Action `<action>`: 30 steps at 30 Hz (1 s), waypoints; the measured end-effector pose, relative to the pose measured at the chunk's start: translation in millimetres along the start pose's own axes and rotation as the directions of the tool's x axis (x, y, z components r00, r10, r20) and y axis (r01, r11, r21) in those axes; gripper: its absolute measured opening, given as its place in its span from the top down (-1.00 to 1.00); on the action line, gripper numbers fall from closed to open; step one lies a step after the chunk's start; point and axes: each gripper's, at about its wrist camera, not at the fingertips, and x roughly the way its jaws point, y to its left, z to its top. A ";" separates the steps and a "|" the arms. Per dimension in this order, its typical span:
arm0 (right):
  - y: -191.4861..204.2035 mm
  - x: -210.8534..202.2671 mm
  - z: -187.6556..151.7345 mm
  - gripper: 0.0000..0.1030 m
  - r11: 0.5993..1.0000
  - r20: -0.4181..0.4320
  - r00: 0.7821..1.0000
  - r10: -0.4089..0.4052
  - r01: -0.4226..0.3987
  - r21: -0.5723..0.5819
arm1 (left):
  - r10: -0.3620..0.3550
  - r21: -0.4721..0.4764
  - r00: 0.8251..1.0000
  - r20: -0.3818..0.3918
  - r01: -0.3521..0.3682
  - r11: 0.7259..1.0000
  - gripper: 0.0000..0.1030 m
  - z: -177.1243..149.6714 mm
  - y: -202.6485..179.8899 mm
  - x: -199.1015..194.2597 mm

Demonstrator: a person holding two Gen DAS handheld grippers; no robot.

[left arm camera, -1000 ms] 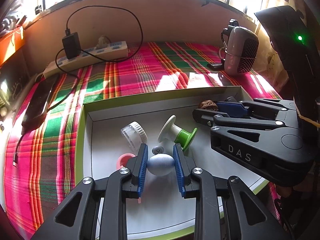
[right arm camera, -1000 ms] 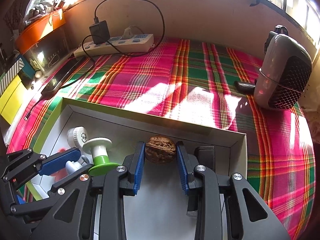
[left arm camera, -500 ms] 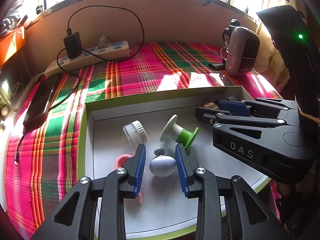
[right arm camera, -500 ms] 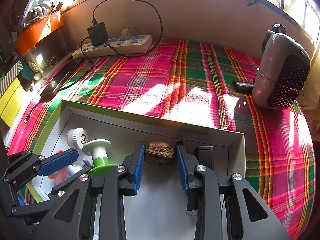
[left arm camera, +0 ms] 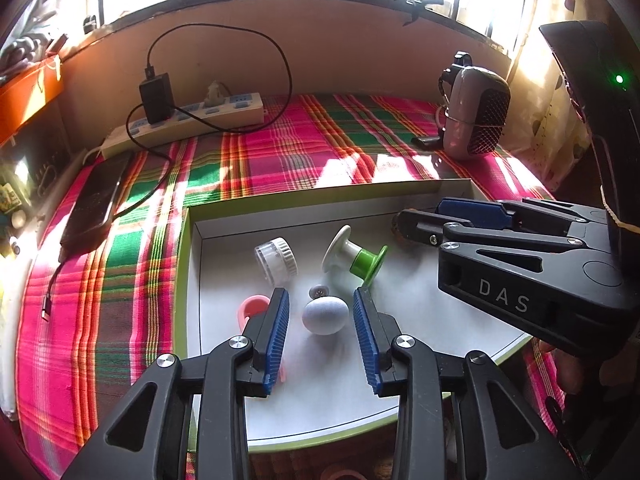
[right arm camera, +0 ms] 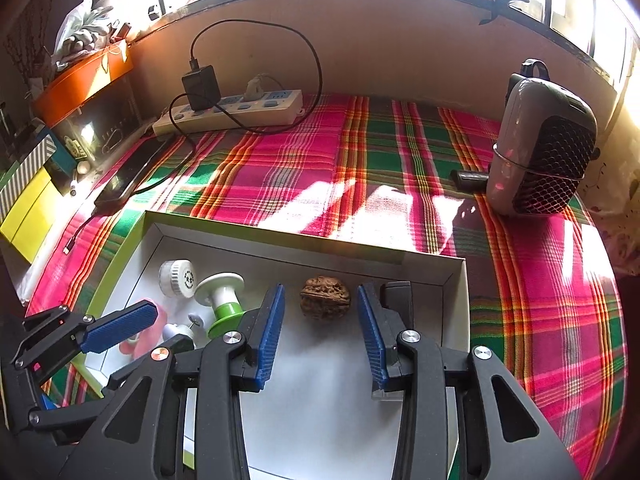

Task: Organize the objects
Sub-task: 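Carry the egg and walnut into the box and open both tools, then withdraw both tools from the box toward the remaining items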

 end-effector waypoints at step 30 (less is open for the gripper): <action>18.8 -90.2 -84.1 0.23 0.999 0.116 0.993 0.024 -0.027 0.031 | 0.024 -0.078 0.996 0.089 -0.017 0.997 0.39 -72.8 16.4 -83.2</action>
